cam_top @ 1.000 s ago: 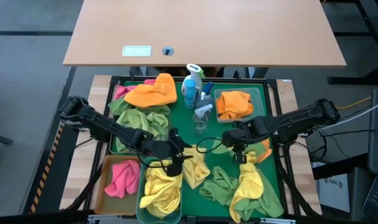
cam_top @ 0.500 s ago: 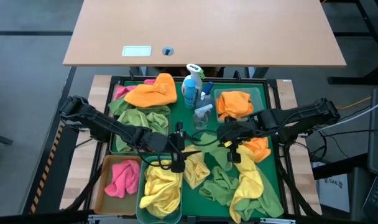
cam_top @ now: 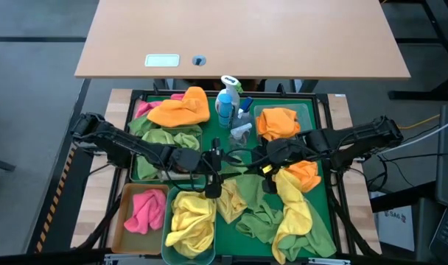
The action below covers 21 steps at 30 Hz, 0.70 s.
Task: Sort microfiber towel by color & place in baskets
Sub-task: Put the green towel into the wire basket
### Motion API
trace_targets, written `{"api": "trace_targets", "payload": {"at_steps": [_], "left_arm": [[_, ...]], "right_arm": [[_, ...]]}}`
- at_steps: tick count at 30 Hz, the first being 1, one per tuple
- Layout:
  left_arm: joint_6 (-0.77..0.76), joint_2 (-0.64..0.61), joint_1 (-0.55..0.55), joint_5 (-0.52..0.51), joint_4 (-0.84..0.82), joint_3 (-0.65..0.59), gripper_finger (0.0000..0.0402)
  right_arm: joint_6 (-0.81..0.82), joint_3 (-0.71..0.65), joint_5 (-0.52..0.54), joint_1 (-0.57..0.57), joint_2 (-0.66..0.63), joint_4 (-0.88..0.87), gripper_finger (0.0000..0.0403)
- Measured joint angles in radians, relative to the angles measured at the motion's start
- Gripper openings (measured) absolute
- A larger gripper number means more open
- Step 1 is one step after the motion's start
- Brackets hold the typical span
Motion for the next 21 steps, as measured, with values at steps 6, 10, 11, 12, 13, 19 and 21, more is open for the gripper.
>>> {"api": "trace_targets", "payload": {"at_steps": [6,10,11,12,13,19,21], "left_arm": [[-0.001,-0.002,-0.002,0.006,-0.001,0.000,0.0182],[-0.001,-0.002,-0.001,0.004,-0.005,0.000,0.0174],[-0.001,-0.002,-0.001,0.005,-0.006,0.000,0.0169],[-0.002,-0.002,-0.002,0.005,-0.006,0.000,0.0161],[-0.002,-0.002,-0.002,0.006,-0.007,0.000,0.0151],[-0.008,-0.002,-0.002,0.006,-0.012,0.000,0.0061],[-0.008,-0.002,-0.002,0.006,-0.013,0.000,0.0026]], "right_arm": [[-0.001,-0.001,0.000,0.000,0.000,0.050,0.0010],[-0.001,-0.001,0.000,0.000,0.001,0.053,0.0013],[-0.001,-0.001,0.000,0.000,0.001,0.055,0.0013],[-0.001,-0.001,0.000,0.000,0.001,0.059,0.0014],[-0.001,-0.001,0.000,0.000,0.001,0.062,0.0014],[0.000,-0.001,0.003,0.000,0.001,0.064,0.0014],[0.000,-0.001,0.003,0.000,0.001,0.065,0.0014]]}}
